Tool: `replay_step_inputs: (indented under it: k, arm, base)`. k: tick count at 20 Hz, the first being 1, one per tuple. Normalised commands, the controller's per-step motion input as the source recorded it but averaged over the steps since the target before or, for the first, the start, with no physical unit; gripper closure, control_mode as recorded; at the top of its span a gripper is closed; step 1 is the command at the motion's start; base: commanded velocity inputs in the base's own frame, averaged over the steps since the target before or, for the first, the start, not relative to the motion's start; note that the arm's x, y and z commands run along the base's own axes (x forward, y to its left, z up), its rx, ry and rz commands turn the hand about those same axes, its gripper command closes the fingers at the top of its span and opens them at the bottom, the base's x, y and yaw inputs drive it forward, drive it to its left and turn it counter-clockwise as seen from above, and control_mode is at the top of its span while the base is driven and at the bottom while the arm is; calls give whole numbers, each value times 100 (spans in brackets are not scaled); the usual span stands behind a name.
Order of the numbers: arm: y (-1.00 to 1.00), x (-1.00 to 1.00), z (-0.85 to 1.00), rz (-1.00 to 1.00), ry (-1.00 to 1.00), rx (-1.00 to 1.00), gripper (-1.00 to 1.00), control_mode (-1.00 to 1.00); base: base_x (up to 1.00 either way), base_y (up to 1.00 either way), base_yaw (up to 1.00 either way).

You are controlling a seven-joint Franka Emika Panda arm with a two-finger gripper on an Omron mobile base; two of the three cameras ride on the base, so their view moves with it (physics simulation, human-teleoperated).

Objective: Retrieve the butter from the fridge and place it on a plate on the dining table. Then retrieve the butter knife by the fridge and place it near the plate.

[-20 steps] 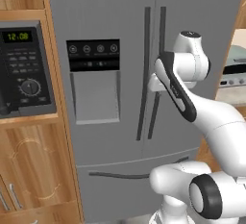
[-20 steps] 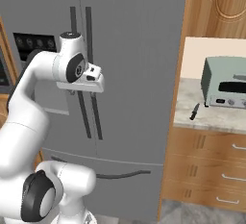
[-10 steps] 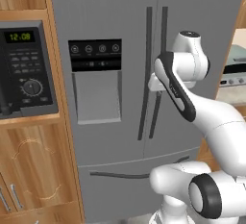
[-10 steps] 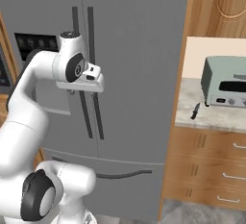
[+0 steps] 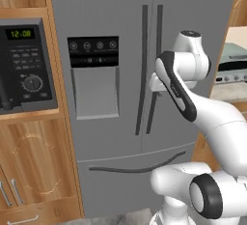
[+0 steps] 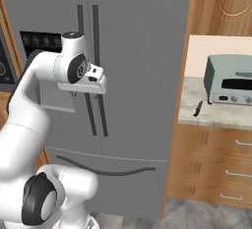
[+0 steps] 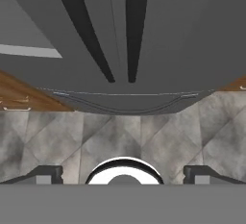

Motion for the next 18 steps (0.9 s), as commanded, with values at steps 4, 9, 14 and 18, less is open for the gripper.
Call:
replay_step_inputs:
  k: [4, 9, 14, 18]
  arm:
    - [0, 0, 0, 0, 0, 0, -100, 100]
    - [0, 15, 0, 0, -2, 0, -100, -100]
    - [-3, 26, -1, 0, -7, -5, -100, -100]
    - [-5, 47, 0, 0, -23, -1, -100, -100]
  base:
    - [-14, 0, 0]
    - [0, 0, 0]
    - [0, 0, 0]
    - [0, 0, 0]
